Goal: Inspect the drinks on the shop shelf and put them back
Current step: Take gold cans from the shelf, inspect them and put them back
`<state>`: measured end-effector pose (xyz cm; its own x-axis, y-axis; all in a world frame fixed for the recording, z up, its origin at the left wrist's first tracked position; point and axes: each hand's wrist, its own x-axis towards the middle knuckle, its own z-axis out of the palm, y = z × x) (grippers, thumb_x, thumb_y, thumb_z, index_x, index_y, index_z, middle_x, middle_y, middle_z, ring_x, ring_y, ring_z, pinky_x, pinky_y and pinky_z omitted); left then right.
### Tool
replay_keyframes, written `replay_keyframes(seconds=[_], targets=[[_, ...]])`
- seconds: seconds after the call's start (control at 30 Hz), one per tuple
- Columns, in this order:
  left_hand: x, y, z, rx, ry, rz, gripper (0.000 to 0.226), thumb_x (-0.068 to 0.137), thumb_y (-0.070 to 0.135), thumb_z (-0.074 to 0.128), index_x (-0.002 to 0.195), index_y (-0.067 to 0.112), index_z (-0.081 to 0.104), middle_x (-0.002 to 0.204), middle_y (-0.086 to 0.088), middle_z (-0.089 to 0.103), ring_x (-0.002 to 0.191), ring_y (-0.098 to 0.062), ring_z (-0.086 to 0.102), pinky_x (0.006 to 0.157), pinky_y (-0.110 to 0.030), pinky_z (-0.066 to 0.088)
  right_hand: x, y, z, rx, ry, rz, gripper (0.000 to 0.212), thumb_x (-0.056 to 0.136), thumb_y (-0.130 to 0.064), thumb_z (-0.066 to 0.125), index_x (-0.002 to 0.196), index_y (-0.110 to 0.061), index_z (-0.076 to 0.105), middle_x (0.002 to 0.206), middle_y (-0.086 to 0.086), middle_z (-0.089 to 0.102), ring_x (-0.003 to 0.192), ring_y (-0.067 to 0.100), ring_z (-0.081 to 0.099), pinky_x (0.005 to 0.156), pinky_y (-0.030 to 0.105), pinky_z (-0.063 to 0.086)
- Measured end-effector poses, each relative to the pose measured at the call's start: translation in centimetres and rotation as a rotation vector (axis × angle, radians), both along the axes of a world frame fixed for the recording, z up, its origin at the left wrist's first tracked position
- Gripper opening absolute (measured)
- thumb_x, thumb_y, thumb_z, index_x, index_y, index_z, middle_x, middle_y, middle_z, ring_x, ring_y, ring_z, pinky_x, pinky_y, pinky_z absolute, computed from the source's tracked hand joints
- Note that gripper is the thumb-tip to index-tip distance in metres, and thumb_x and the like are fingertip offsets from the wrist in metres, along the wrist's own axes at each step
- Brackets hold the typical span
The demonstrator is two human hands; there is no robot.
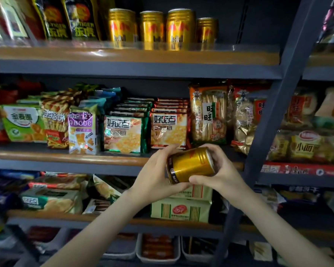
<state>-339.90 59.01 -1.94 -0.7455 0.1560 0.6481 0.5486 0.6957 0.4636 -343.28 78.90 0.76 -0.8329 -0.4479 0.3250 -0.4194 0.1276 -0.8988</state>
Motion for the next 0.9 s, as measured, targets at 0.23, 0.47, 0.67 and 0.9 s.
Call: replay_keyframes(seconds=[0.23, 0.47, 0.67, 0.9], targets=[[1.1, 1.3, -0.4, 0.475, -0.224, -0.183, 0.079, 0.070, 0.040, 0.080, 0.133, 0.037, 0.032, 0.126, 0.016, 0.051, 0.120, -0.006, 0.054, 0.094, -0.024, 0.047, -0.1, -1.3, -1.8, -0.706, -0.754, 0.281, 0.100, 0.027, -0.021, 0.101, 0.113, 0.001, 0.056, 0.096, 0.023, 0.071, 0.083, 0.035, 0.071, 0.059, 0.036, 0.059], [1.0, 2.4, 0.5, 0.524, -0.292, -0.130, 0.064, 0.062, 0.041, 0.082, 0.119, 0.037, 0.052, 0.113, 0.021, 0.064, 0.109, -0.001, 0.060, 0.092, -0.020, 0.049, -0.4, -1.2, -2.8, -0.616, -0.789, 0.410, 0.074, 0.044, -0.038, 0.097, 0.109, -0.010, 0.074, 0.115, 0.019, 0.068, 0.098, 0.031, 0.069, 0.072, 0.038, 0.059], [0.1, 2.3, 1.6, 0.604, -0.546, -0.101, 0.046, 0.066, 0.048, 0.078, 0.105, 0.029, 0.064, 0.100, 0.007, 0.074, 0.095, -0.011, 0.070, 0.085, -0.034, 0.057, -0.5, 0.3, -2.7, -0.153, -0.199, 0.237, 0.100, 0.060, -0.060, 0.082, 0.141, -0.046, 0.023, 0.139, -0.009, 0.046, 0.126, 0.006, 0.050, 0.092, 0.024, 0.049], [-0.9, 3.7, 2.9, 0.849, -0.898, -0.215, 0.055, 0.073, 0.047, 0.064, 0.114, 0.011, 0.059, 0.103, -0.007, 0.074, 0.098, -0.020, 0.070, 0.083, -0.032, 0.058, 0.9, 0.2, -1.9, 0.065, 0.038, -0.065, 0.068, 0.076, -0.024, 0.081, 0.121, -0.041, 0.033, 0.124, -0.020, 0.044, 0.109, -0.010, 0.049, 0.084, 0.011, 0.045]])
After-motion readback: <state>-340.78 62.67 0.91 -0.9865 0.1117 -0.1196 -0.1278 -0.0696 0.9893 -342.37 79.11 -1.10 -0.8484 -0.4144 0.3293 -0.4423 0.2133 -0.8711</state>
